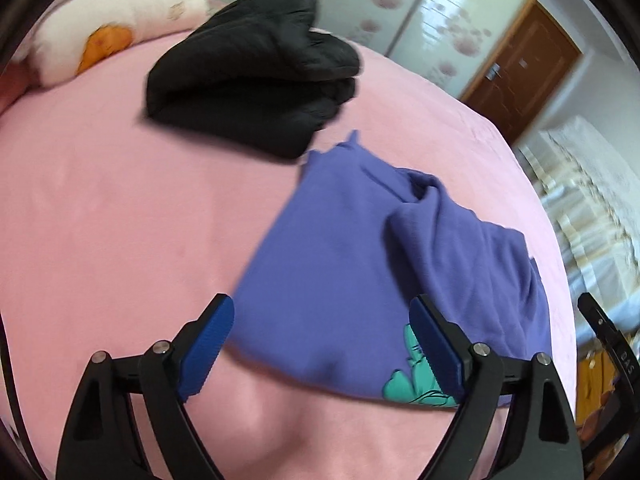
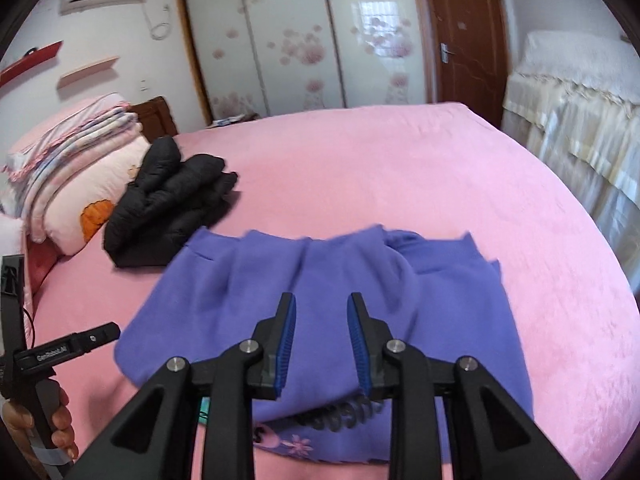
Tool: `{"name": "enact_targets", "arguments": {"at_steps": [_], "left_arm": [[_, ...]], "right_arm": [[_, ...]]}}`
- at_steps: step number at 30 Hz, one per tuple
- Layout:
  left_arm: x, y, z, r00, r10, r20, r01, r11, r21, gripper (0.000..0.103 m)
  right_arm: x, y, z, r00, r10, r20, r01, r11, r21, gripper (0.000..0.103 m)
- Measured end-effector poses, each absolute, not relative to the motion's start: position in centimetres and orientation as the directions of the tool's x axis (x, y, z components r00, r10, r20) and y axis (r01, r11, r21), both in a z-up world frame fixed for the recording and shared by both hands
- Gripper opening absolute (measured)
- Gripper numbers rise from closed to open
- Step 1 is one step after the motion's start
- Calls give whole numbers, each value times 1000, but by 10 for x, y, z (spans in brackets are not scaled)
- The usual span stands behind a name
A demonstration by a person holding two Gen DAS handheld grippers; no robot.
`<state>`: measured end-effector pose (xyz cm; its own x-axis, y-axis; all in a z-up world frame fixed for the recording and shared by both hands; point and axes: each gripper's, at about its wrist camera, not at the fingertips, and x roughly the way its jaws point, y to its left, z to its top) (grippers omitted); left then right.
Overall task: Fold large clothes
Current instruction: 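Open the left tool and press the folded bundle flat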
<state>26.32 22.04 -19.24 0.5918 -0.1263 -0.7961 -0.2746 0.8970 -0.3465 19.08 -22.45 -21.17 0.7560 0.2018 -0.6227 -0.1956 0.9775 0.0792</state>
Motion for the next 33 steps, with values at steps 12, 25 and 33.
{"name": "enact_targets", "arguments": {"at_steps": [12,25,33], "left_arm": [[253,240,-281,565,-339,-752,-372,709,-599,89],[271,223,-292,616,-383,-688,-337,661,-670,90],[283,216,-297,621,-394,-677,-333,649,-684,94]], "right_arm": [[206,-179,-258,740,146,-657,-207,978,-17,15],[205,-174,-268,745,162,-647,-206,979,8,14],[203,-166,-269,744,156,-650,-220,975,-17,14]]}}
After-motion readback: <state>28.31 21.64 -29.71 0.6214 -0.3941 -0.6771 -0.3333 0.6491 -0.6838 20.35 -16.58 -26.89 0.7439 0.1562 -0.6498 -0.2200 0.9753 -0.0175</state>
